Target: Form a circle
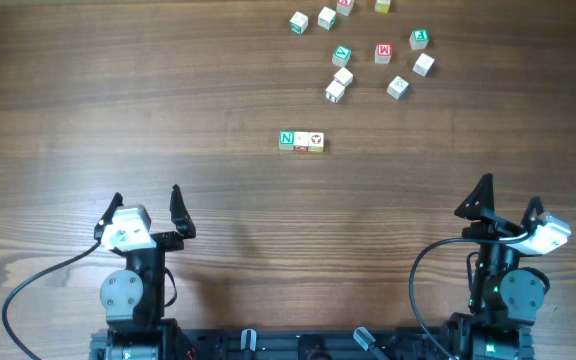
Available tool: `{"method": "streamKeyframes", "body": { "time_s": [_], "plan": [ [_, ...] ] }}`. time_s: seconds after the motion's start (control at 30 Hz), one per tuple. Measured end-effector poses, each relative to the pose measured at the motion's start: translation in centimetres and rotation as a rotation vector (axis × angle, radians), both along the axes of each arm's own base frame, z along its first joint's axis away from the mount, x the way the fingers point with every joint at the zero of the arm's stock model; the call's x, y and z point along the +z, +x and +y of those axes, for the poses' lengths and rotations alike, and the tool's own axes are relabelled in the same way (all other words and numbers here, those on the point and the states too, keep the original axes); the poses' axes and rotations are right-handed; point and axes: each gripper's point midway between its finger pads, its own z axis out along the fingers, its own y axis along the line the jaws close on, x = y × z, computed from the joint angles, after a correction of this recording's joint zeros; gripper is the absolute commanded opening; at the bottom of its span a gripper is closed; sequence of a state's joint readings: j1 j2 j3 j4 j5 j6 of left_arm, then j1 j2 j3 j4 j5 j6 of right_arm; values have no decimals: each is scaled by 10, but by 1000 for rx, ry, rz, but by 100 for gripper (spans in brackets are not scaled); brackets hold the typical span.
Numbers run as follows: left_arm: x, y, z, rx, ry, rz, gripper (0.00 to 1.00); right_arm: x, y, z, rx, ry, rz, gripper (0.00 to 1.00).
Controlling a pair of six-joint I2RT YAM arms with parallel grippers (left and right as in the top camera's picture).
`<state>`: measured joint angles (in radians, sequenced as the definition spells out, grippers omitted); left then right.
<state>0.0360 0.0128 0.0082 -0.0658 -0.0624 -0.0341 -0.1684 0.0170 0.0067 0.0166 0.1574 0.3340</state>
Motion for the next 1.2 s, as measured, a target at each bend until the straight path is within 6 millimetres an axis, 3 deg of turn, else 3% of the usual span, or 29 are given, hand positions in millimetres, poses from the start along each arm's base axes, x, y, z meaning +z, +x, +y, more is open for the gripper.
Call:
{"method": "streamKeyframes", "body": {
  "time_s": [0.8, 1.0, 1.2],
  "plan": [
    [0, 0, 0, 0, 4, 0, 100, 0, 0, 0, 2, 0, 0, 100],
    [0, 0, 0, 0, 4, 0, 100, 0, 6, 28, 115, 0, 0, 100],
    [0, 0, 0, 0, 4, 0, 100, 0, 7, 33, 137, -1, 0, 100]
  ]
}}
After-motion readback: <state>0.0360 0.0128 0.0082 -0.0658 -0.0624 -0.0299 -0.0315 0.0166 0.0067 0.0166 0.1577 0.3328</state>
